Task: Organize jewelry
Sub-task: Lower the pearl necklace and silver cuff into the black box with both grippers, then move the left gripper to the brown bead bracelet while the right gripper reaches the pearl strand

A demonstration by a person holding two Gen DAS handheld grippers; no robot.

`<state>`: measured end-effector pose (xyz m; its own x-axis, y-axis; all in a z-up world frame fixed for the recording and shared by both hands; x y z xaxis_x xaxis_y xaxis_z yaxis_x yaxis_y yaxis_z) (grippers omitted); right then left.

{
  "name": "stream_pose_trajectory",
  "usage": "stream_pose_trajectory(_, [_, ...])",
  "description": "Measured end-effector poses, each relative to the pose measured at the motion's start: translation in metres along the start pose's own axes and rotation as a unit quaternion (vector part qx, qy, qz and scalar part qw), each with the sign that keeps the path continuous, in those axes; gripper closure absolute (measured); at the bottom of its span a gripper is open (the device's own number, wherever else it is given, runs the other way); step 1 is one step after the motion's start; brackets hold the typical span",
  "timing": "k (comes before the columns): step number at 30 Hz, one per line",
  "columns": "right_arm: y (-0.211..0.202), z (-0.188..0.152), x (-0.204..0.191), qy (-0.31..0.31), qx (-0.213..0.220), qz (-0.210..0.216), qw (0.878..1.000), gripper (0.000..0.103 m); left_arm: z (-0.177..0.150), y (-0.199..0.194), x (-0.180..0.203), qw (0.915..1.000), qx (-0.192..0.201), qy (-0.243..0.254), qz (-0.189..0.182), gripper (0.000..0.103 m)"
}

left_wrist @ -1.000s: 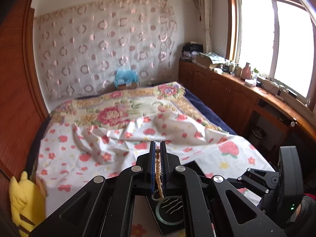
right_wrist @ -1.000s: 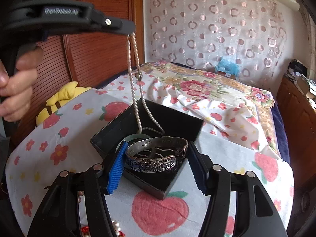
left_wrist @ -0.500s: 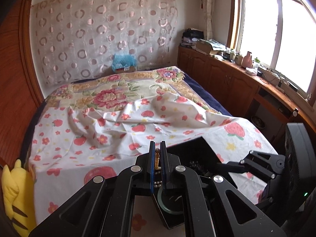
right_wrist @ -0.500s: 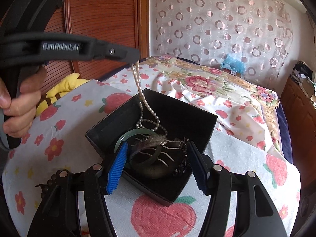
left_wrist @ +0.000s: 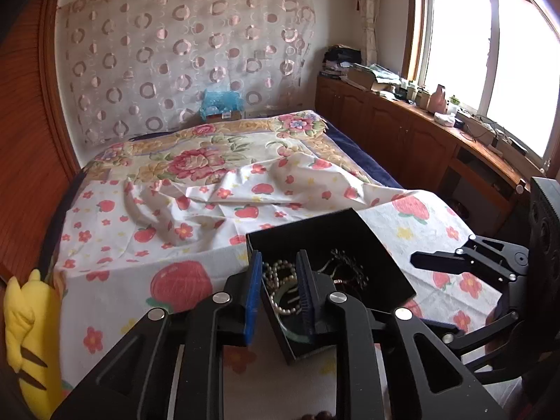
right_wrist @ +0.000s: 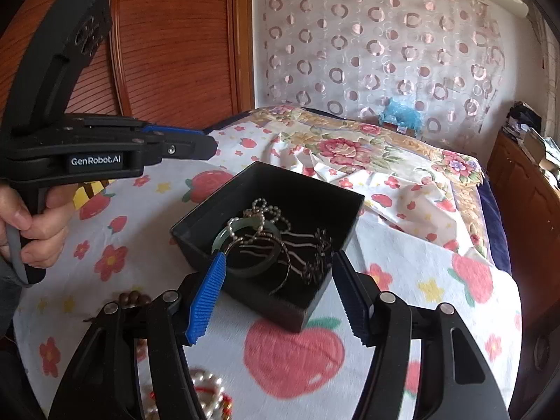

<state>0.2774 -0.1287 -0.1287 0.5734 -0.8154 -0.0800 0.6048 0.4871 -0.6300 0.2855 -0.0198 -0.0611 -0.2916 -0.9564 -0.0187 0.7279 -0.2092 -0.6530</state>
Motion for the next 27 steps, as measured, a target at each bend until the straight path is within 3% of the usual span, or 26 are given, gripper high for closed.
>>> stream_pose_trajectory(5, [-0.019,-0.015,0.000,0.009,0.002,-0.009,1.000,0.038,-0.010,-0.015,0.005,1.0000,0.005,0.003,0.002,0.074])
stream_pose_trajectory(14, [-0.040,-0.056,-0.005,0.028,-0.014,-0.026,0.999,0.038,-0.057,-0.039,0.008,0.9999,-0.007,-0.004,0.009,0.073])
stream_pose_trajectory(20, [-0.044,-0.085,-0.002,0.038,-0.041,-0.040,0.998,0.054,-0.097,-0.046,0.008,0.9995,-0.028,-0.008,0.010,0.072])
stream_pose_trajectory(27, [-0.059,-0.110,-0.022,0.043,-0.047,-0.032,0.997,0.058,-0.143,-0.041,0.014,0.9980,-0.062,-0.012,0.004,0.071])
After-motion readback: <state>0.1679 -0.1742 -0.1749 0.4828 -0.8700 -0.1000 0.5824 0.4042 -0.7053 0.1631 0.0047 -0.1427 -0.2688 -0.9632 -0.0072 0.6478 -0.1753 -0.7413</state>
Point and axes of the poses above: each gripper's, at about its wrist camera, not at the fingertips, and y roughly the way its jaws point, x to its right, z to its top, the point moved 10 cm from there along y, roughly the way its jaws point, and after that the axes turned 4 degrees about y, right-handed, at the moved point
